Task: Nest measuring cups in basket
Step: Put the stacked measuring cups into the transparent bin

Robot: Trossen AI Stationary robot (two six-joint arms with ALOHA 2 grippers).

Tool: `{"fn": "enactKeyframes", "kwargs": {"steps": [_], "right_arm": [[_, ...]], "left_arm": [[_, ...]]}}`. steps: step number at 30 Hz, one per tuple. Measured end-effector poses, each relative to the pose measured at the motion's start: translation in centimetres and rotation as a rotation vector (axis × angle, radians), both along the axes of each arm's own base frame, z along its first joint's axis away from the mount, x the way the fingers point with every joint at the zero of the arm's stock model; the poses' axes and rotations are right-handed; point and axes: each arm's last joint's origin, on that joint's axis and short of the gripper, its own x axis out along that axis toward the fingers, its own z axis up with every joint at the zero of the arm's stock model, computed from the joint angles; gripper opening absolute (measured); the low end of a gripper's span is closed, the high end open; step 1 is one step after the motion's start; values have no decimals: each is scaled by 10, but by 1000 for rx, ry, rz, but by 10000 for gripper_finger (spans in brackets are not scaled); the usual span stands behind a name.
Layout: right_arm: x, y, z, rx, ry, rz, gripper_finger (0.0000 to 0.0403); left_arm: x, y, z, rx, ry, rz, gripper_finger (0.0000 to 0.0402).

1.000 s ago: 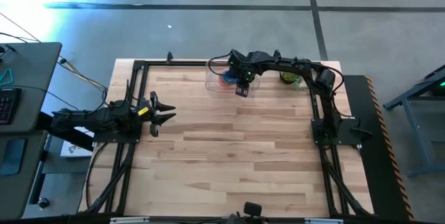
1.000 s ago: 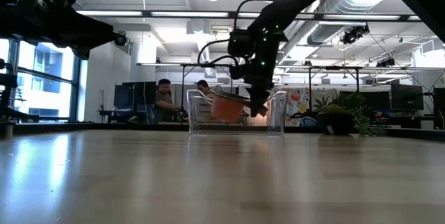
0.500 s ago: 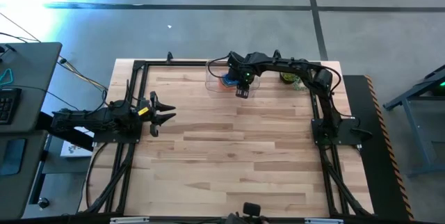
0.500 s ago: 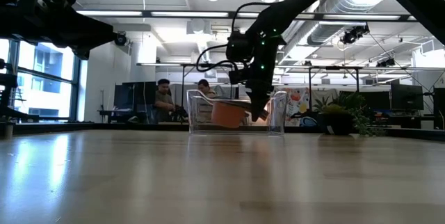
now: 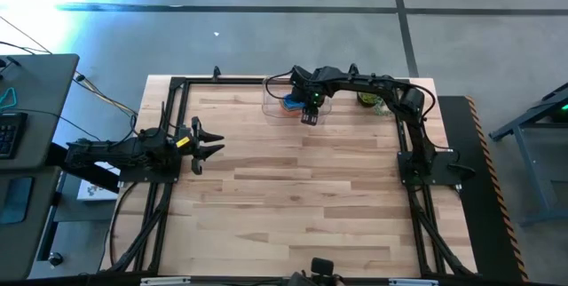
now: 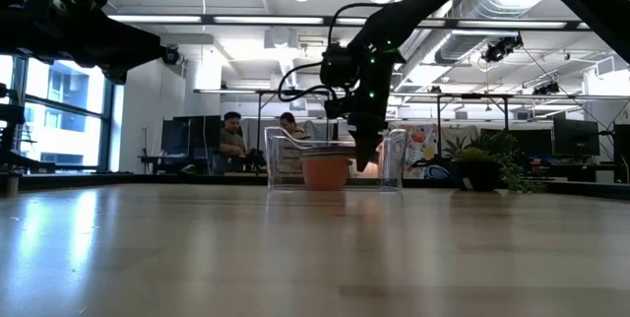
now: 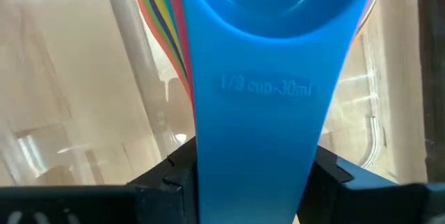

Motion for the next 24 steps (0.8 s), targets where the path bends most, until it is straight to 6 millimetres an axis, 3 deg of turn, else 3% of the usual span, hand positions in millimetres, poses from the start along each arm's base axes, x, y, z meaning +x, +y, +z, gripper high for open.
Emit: {"fn": "enactKeyframes", "kwargs": {"steps": [10, 24], "right_arm": [[3, -2, 25, 0, 4, -1, 165], [-2, 2, 24, 61, 50, -49, 165]], "left_arm": [[0, 0, 0, 0, 0, 0, 117], [0, 0, 0, 0, 0, 0, 117]]}}
